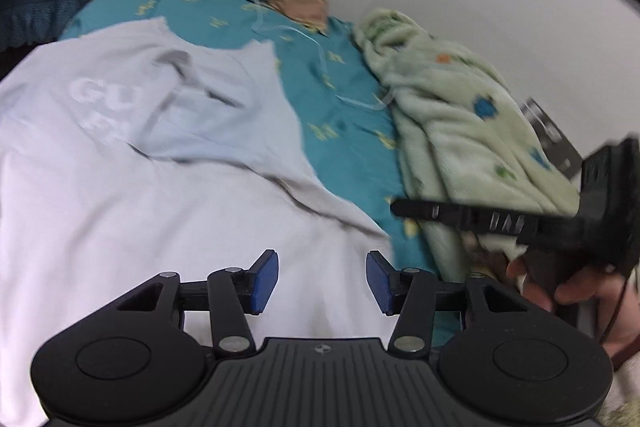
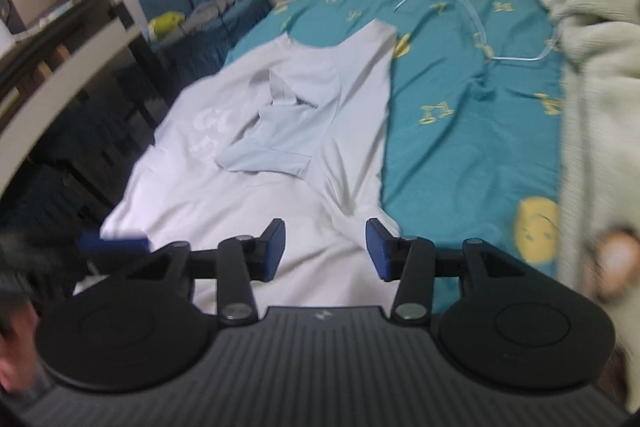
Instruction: Fold clothes
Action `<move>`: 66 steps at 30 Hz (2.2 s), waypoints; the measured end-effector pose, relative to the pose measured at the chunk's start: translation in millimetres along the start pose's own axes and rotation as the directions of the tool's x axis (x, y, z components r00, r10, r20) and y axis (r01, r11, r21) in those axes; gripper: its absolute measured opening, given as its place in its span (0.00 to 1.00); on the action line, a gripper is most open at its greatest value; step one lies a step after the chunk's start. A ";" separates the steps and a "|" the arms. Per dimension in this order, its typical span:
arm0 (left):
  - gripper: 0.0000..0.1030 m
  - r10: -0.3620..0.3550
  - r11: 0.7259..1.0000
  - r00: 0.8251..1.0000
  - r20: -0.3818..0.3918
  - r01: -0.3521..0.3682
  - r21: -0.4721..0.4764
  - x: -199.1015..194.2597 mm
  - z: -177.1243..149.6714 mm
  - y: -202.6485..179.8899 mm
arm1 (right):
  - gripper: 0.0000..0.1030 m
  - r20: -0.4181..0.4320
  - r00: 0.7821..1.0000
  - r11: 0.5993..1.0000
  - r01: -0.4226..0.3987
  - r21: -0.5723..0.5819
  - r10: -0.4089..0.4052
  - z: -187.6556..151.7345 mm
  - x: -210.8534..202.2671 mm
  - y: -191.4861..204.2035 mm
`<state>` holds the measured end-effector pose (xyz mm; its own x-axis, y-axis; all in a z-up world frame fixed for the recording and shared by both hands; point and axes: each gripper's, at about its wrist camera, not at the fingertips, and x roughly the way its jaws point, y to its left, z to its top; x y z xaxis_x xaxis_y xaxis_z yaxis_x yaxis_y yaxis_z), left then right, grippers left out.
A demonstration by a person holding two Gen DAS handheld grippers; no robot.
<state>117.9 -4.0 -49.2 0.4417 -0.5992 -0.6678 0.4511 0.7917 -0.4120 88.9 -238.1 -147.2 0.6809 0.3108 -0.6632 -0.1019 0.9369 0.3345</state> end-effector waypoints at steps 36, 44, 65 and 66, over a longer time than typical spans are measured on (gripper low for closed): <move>0.04 0.043 0.833 0.988 -0.146 0.045 0.552 83.0 -116.2 -158.5 | 0.46 0.097 0.981 0.963 0.140 0.229 -0.166 -33.9 -49.6 -78.0; 0.04 -0.110 0.922 0.993 0.037 0.088 0.378 -10.5 -80.1 -145.7 | 0.46 0.204 0.964 0.968 0.121 0.221 -0.168 -27.4 -63.6 -77.2; 0.32 -0.011 0.999 1.000 0.001 0.011 -0.030 -5.8 -53.9 -32.4 | 0.47 0.039 0.995 0.947 0.076 0.312 -0.092 -33.1 -12.4 -63.3; 0.32 -0.001 1.000 1.000 -0.017 0.001 -0.002 4.8 -55.7 -36.9 | 0.47 0.068 0.992 0.952 0.079 0.295 -0.103 -30.8 -19.4 -59.9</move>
<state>60.2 -29.5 -71.8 0.4282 -0.5977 -0.6778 0.4501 0.7914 -0.4136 59.5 -295.3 -175.0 0.7357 0.2008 -0.6469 0.1709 0.8691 0.4641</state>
